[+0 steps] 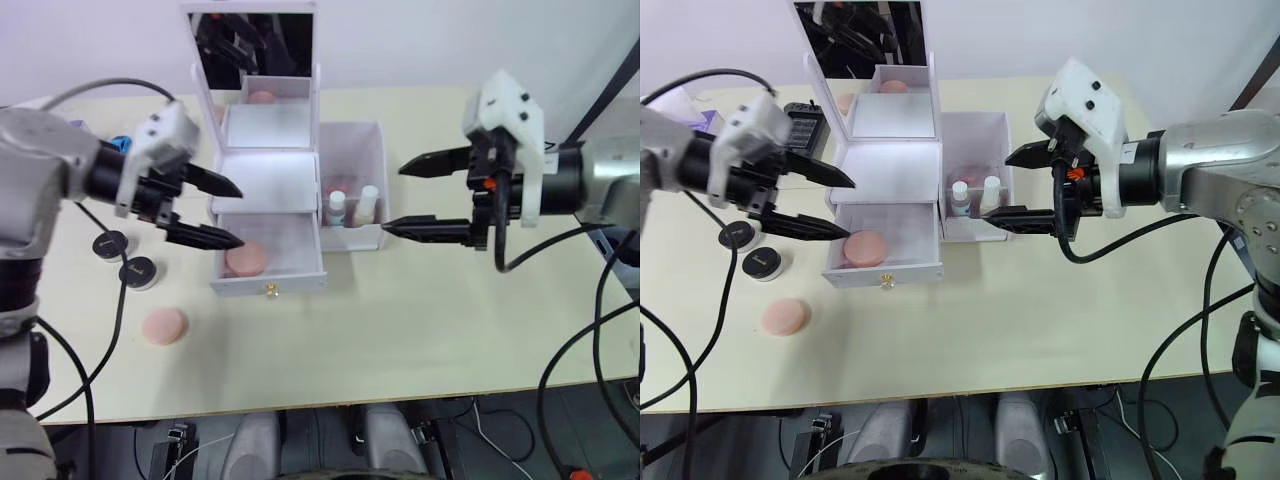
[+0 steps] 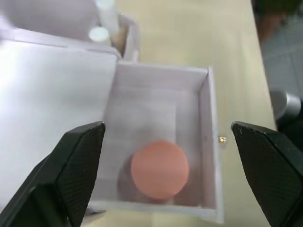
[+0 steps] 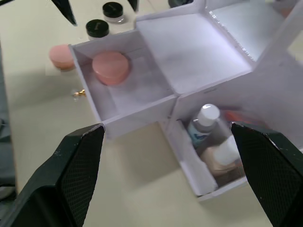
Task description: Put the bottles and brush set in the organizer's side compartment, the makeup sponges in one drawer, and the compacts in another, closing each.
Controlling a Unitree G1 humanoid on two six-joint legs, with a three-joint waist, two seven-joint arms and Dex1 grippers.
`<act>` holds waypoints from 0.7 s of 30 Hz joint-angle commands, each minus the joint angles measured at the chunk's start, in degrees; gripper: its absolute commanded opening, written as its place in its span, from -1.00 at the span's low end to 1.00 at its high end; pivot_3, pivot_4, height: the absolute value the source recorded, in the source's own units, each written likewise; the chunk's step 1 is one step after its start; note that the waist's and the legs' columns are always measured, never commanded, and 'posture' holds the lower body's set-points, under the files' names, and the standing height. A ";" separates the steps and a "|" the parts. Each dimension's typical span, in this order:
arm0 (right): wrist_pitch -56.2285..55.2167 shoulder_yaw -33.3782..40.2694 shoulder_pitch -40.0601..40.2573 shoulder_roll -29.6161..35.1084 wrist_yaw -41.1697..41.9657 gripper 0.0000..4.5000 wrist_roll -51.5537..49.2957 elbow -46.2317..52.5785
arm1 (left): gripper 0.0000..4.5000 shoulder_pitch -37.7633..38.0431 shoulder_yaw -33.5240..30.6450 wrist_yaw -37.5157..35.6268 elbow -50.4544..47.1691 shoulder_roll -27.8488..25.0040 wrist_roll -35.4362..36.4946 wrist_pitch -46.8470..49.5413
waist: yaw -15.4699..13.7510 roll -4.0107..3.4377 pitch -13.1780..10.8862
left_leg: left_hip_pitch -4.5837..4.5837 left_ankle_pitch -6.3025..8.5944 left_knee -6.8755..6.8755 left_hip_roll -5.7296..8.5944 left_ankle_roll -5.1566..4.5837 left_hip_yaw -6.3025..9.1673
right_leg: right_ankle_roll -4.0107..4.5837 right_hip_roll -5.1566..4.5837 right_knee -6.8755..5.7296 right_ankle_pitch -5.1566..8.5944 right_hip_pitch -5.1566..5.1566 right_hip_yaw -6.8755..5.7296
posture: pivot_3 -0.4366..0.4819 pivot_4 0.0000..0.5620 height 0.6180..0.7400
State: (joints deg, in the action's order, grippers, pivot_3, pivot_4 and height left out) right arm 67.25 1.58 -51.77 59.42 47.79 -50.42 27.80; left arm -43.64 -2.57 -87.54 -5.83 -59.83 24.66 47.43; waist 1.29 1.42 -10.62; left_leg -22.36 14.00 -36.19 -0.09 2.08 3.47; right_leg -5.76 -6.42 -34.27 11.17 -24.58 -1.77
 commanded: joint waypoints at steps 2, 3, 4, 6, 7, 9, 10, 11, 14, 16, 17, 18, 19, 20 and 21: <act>-10.32 -0.04 2.47 1.37 6.93 1.00 5.05 -2.68 | 0.98 15.25 -17.64 4.61 -2.34 -1.11 2.10 -4.10 | -0.02 -0.01 0.00 | 0.00 0.00 0.02 0.00 0.00 0.01 | 0.00 0.00 0.02 0.00 0.00 0.00 | -0.05 -0.47 1.00; -11.67 -0.70 2.85 1.80 8.46 1.00 6.05 -3.70 | 0.98 20.55 -22.28 5.64 -3.23 -0.31 1.93 -5.33 | 0.03 -0.01 0.00 | 0.02 0.00 0.02 -0.01 0.00 -0.01 | 0.01 0.00 0.00 0.00 0.00 0.00 | -0.05 -0.47 1.00; -12.76 -1.11 3.07 2.09 9.76 1.00 6.81 -4.65 | 0.98 25.37 -25.99 6.44 -4.61 0.40 1.75 -6.50 | 0.11 -0.01 0.00 | 0.01 0.00 0.03 -0.01 0.00 0.00 | 0.01 0.00 0.01 -0.01 0.00 0.00 | -0.05 -0.47 1.00; -14.59 -1.99 3.09 2.56 12.60 1.00 8.18 -6.96 | 0.98 34.03 -33.27 9.11 -7.40 2.67 2.82 -4.49 | -0.15 0.01 -0.01 | 0.01 0.00 0.01 -0.03 0.00 -0.02 | 0.04 0.00 0.02 -0.01 0.00 0.00 | -0.05 -0.47 1.00; -15.05 -2.78 2.90 2.81 14.55 1.00 8.59 -8.39 | 0.98 39.44 -37.60 9.92 -8.36 4.91 2.69 -5.38 | -0.19 0.01 0.00 | -0.02 0.00 -0.01 -0.04 0.01 -0.01 | 0.04 0.00 0.05 -0.02 -0.01 -0.01 | -0.05 -0.47 1.00; -15.80 -4.00 2.50 3.02 17.15 1.00 9.45 -10.23 | 0.98 46.39 -42.82 11.01 -9.50 7.73 3.26 -6.63 | -0.28 0.03 0.01 | 0.01 0.01 -0.02 -0.04 0.02 -0.06 | 0.05 -0.04 0.10 -0.01 0.02 0.00 | -0.05 -0.47 1.00; -16.35 -4.73 2.14 2.83 17.92 1.00 10.28 -11.09 | 0.98 49.40 -45.03 11.32 -9.51 9.26 3.67 -7.71 | -0.48 0.03 0.01 | 0.00 0.01 -0.02 -0.05 0.02 -0.04 | 0.06 -0.04 0.12 -0.02 0.01 -0.02 | -0.05 -0.47 1.00; -17.78 -6.03 1.44 2.14 18.80 1.00 11.79 -12.41 | 0.98 55.71 -47.31 10.19 -7.90 11.92 1.81 -12.60 | -0.56 0.03 0.01 | 0.01 0.01 -0.05 -0.05 0.03 -0.04 | 0.07 -0.04 0.08 -0.02 0.03 -0.03 | -0.05 -0.47 1.00; -20.47 -8.50 -0.48 0.54 20.88 1.00 14.83 -15.35 | 0.98 66.53 -51.19 10.07 -7.34 17.55 0.99 -19.63 | -0.05 -0.01 0.04 | 0.08 0.02 -0.01 -0.07 0.04 -0.25 | 0.11 -0.12 0.18 -0.04 0.01 0.00 | -0.05 -0.47 1.00; -21.15 -9.26 -1.38 -0.36 21.89 1.00 15.98 -16.65 | 0.98 69.69 -51.52 12.23 -8.72 20.18 2.07 -21.19 | -0.36 0.08 0.04 | 0.04 0.02 -0.03 -0.09 0.04 -0.23 | 0.11 -0.12 0.16 -0.04 -0.03 -0.04 | -0.05 -0.47 1.00; -21.64 -9.86 -1.87 -0.99 22.36 1.00 16.73 -17.29 | 0.98 71.60 -51.31 13.38 -9.39 22.08 2.12 -22.15 | -0.74 0.08 0.04 | 0.03 0.02 -0.07 -0.12 0.05 -0.19 | 0.11 -0.11 0.13 -0.04 -0.02 -0.07 | -0.05 -0.47 1.00; -21.99 -10.25 -2.19 -1.45 22.74 1.00 17.33 -17.71 | 0.98 72.99 -50.97 14.16 -9.67 23.18 2.05 -23.18 | -0.79 0.08 0.04 | 0.00 0.03 -0.09 -0.15 0.06 -0.16 | 0.12 -0.11 0.14 -0.03 -0.01 -0.12 | -0.05 -0.47 1.00; -22.12 -10.51 -2.61 -2.01 23.02 1.00 17.74 -18.08 | 0.98 74.44 -50.22 14.79 -9.80 23.88 1.20 -24.91 | -0.84 0.08 0.04 | 0.00 0.03 -0.10 -0.20 0.06 -0.18 | 0.12 -0.11 0.16 -0.03 -0.01 -0.14 | -0.05 -0.47 1.00; -22.09 -10.58 -2.97 -2.42 23.25 1.00 18.02 -18.29 | 0.98 74.90 -49.60 15.76 -9.96 24.15 1.16 -25.45 | -0.94 0.09 0.05 | 0.00 0.04 -0.13 -0.22 0.07 -0.19 | 0.12 -0.11 0.18 -0.03 0.01 -0.14 | -0.05 -0.47 1.00; -22.06 -10.58 -3.20 -2.67 23.44 1.00 18.22 -18.39 | 0.98 75.11 -48.98 16.44 -10.02 24.11 1.14 -26.07 | -0.94 0.10 0.05 | -0.02 0.04 -0.18 -0.22 0.09 -0.19 | 0.12 -0.11 0.18 -0.03 0.00 -0.15 | -0.05 -0.47 1.00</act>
State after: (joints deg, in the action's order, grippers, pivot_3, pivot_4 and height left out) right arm 45.81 -10.36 -52.86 56.81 70.67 -32.77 9.59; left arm 31.40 -51.65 -72.40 -14.10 -35.12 25.57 23.30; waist 0.35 1.52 -10.57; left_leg -22.38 14.05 -36.40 -0.34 2.18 3.28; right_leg -5.64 -6.53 -34.04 11.14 -24.64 -1.96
